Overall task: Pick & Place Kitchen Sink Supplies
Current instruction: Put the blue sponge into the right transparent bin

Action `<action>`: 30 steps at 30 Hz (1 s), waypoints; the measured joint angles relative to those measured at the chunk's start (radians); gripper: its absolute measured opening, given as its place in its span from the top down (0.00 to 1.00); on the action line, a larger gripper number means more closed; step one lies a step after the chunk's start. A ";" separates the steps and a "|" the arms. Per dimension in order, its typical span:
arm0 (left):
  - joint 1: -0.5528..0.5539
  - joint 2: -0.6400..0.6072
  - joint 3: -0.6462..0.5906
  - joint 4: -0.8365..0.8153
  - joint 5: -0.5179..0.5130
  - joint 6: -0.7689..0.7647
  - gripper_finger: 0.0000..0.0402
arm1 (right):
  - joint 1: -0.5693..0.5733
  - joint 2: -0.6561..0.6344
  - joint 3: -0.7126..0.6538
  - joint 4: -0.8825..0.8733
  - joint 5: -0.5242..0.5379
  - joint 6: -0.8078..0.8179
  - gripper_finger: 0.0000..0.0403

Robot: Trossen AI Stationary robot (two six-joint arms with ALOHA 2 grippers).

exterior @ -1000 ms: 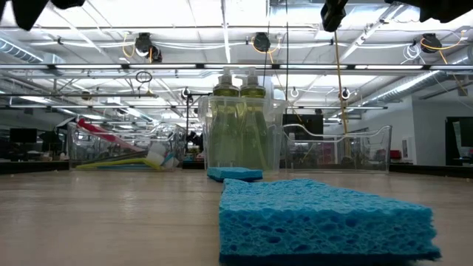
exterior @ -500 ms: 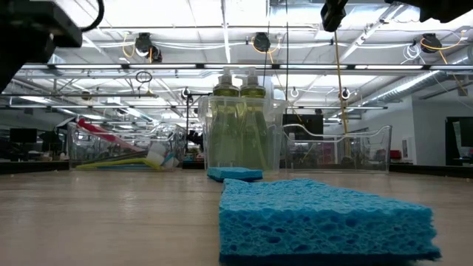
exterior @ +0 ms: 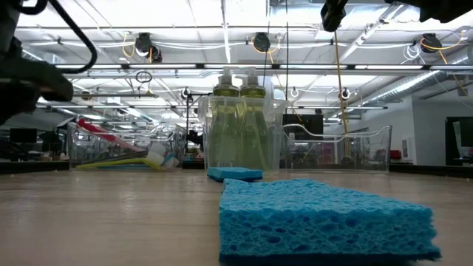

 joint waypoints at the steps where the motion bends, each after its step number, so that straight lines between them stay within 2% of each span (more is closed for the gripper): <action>1: 0.000 0.017 0.000 0.015 0.000 0.007 0.44 | 0.000 0.000 0.000 0.000 0.000 0.000 0.51; 5: 0.001 0.108 0.006 0.050 0.053 0.030 0.46 | 0.000 0.000 0.000 0.000 0.000 -0.004 0.51; 9: 0.003 0.182 0.013 0.085 0.061 0.071 0.54 | 0.000 0.000 0.000 0.000 0.000 -0.004 0.51; 12: 0.003 0.192 0.013 0.105 0.030 0.086 0.66 | 0.000 0.000 0.000 0.000 0.000 -0.004 0.51; 18: 0.001 0.160 0.008 0.110 -0.049 0.123 0.95 | 0.000 0.000 0.000 0.000 0.001 -0.004 0.51; 21: 0.001 0.147 0.004 0.115 -0.079 0.141 0.96 | 0.000 0.000 0.000 0.000 0.001 -0.004 0.51; 25: 0.006 0.117 -0.002 0.217 -0.139 0.211 0.97 | 0.000 0.000 0.000 0.000 0.002 -0.021 0.51; 30: 0.007 0.029 -0.005 0.377 -0.317 0.320 0.98 | -0.001 0.000 0.000 0.000 0.003 -0.028 0.51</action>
